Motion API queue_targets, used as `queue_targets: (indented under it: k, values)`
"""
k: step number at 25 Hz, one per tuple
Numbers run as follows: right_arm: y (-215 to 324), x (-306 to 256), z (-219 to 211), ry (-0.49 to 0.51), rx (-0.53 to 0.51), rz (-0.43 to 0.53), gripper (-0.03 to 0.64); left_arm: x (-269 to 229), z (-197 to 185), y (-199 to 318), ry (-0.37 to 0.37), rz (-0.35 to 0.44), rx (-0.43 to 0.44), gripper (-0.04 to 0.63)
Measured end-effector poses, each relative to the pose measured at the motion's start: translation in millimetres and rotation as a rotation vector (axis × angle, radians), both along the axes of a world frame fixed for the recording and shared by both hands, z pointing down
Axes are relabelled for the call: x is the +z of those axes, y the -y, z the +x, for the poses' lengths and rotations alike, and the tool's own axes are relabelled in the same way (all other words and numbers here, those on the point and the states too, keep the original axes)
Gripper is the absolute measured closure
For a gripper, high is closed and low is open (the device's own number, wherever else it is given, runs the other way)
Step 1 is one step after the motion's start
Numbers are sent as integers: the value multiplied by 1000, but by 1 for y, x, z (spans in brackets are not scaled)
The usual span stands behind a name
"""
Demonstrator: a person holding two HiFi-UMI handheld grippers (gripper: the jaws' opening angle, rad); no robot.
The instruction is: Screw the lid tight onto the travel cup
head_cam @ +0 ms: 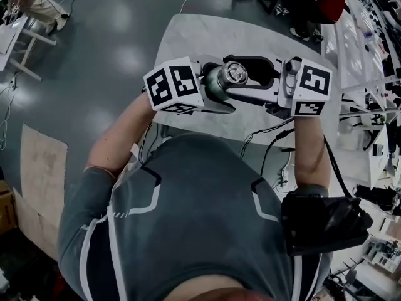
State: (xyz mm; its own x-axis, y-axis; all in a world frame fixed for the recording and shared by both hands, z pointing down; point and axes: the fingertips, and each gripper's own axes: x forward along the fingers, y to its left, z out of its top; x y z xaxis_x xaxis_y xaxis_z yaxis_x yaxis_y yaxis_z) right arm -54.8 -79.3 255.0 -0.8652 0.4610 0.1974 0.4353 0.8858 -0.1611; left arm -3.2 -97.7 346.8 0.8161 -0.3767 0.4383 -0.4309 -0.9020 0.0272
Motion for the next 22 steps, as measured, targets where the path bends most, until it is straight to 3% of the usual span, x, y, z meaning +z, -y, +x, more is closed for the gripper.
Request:
queue_targets:
  k: [3, 5, 8, 11, 15, 18, 22]
  values:
    - [-12, -4, 2, 35, -68, -6, 339, -3, 4, -11, -17, 9, 44, 193]
    - [-14, -8, 4, 57, -61, -15, 339, -6, 7, -14, -35, 8, 37, 193]
    - [-3, -12, 4, 93, 48, -8, 339, -10, 6, -1, -47, -11, -44, 193]
    - [11, -6, -4, 82, 211, 2, 339, -3, -6, 12, 12, -20, -143, 193]
    - [16, -9, -3, 71, 318, -43, 339, -6, -7, 14, 32, -33, -171, 193]
    - [14, -8, -6, 60, 293, -22, 339, -6, -8, 12, 18, -25, -133, 193]
    - [-4, -17, -1, 131, 110, 12, 314, -22, 2, -8, -104, -26, 25, 193]
